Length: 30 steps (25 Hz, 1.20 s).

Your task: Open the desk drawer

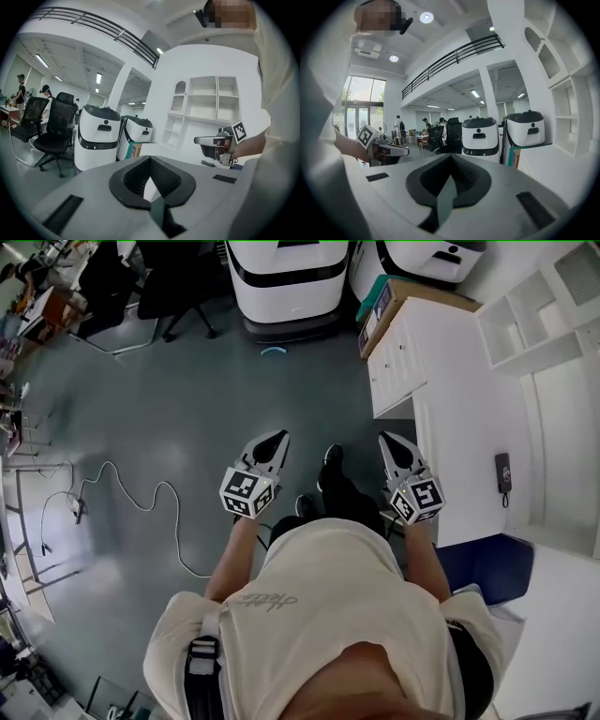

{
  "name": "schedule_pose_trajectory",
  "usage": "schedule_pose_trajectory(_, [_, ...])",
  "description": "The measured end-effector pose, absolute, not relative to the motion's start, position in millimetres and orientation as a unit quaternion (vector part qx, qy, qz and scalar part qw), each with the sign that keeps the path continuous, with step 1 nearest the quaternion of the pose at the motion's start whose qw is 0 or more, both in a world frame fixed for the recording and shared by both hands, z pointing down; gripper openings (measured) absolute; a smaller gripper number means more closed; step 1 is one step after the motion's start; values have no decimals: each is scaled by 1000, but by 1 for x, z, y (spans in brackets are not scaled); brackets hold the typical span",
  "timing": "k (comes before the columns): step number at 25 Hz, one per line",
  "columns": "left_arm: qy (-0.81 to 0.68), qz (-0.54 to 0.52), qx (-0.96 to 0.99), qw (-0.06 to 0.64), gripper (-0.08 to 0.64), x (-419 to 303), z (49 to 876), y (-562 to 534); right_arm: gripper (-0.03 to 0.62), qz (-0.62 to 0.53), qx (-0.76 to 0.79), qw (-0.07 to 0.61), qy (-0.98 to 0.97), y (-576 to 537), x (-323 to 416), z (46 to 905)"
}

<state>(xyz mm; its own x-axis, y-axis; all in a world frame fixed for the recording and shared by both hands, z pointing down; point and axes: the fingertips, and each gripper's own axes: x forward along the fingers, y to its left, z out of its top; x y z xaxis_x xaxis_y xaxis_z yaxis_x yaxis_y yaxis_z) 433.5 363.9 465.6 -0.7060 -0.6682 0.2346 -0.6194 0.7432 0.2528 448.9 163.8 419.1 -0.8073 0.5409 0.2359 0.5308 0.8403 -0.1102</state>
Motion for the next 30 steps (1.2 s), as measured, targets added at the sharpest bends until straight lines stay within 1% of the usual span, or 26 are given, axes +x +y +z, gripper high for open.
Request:
schedule_pose_trajectory(5, [-922, -68, 343, 164, 0, 402, 469, 360, -6, 53, -274, 137, -950, 151, 405, 440])
schedule_pose_trajectory(7, [-924, -60, 338, 168, 0, 379, 468, 357, -6, 42, -282, 135, -949, 148, 378, 445])
schedule_pose_trajectory(10, [-926, -46, 332, 171, 0, 340, 459, 351, -6, 14, -302, 129, -945, 147, 334, 444])
schedule_pose_trajectory(16, [-930, -24, 330, 163, 0, 254, 436, 332, -6, 28, -326, 103, -939, 139, 242, 428])
schedule_pose_trajectory(19, [-928, -26, 334, 163, 0, 212, 434, 313, -6, 0, -336, 106, -936, 133, 202, 438])
schedule_pose_trajectory(24, [-922, -26, 349, 164, 0, 160, 436, 278, -6, 5, -343, 122, -931, 117, 154, 461])
schedule_pose_trajectory(30, [-918, -32, 352, 178, 0, 117, 444, 268, -6, 17, -342, 139, -929, 106, 115, 473])
